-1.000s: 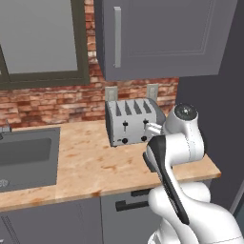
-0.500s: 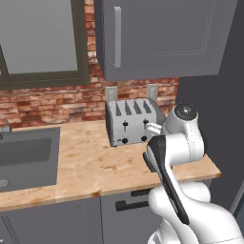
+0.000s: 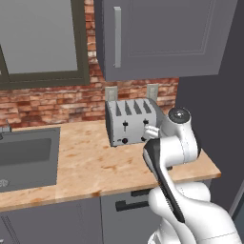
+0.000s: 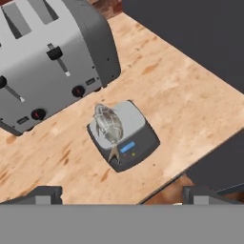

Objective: Take the fish from the fridge and place it on the digital scale on the counter by the fridge. Wait a few seconds for a reading, then move it to the plate on the dining counter.

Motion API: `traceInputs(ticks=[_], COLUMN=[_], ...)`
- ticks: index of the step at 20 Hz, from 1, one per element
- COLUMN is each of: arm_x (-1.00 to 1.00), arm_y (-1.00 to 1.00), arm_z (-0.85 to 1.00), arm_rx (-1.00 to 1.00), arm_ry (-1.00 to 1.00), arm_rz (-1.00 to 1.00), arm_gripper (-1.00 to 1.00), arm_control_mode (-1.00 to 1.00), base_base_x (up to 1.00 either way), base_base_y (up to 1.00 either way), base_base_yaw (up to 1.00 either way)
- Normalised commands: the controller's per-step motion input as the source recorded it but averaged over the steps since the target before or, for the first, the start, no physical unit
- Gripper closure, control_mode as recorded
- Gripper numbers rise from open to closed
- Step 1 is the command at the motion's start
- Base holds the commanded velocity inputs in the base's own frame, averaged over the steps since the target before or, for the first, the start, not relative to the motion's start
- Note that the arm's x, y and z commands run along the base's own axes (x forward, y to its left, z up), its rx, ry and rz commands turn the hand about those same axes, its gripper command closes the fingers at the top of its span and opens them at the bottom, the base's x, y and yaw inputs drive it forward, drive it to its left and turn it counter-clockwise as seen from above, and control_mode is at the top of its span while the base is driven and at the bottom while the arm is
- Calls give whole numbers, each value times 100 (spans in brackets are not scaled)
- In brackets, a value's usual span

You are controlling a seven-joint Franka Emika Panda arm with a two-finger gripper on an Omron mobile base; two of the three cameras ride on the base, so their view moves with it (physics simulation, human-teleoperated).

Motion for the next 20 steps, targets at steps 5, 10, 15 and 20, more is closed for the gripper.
traceInputs(ticks=[5,10,15,20], arm_x=[30,37,42,42], arm_y=[-14,-12,-2,0], arm_z=[-18,-19,-33,-35], arm_rx=[-2,-2,-2,-1], arm_ry=[0,3,8,14], arm_rz=[0,0,0,0], arm_gripper=[-100,-100,-100,-100], arm_control_mode=[-100,-100,-100,-100], base_base_x=[0,0,0,0], base_base_y=[0,0,0,0], base_base_yaw=[0,0,0,0])
